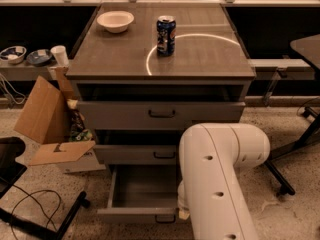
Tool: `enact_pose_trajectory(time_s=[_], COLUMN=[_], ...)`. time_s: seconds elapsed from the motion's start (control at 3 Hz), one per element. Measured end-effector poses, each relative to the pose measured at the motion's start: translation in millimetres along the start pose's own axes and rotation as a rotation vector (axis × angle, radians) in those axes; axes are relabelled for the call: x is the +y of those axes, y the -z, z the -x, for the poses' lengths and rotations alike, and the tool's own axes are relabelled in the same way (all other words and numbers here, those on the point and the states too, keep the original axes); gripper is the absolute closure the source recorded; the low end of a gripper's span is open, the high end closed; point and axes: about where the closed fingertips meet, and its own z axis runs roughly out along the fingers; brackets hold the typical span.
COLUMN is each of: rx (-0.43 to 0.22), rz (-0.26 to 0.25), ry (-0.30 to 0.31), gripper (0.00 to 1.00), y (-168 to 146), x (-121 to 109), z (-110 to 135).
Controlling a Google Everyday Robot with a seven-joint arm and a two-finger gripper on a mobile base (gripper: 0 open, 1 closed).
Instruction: Open bottom drawer
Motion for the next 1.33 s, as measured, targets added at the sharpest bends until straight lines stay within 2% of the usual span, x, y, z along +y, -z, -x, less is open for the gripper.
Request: enact_pose_trajectory(time_s=[0.33,0.67,1.33], rx=[0.000,0.000,0.000], rz=[0.000,0.000,0.000], ry=[0.000,0.000,0.000], gripper=[1.00,0.83,0.35], y=[0.0,0.0,0.0], x=[0.0,0.0,0.1], z=[0.0,0.0,0.0])
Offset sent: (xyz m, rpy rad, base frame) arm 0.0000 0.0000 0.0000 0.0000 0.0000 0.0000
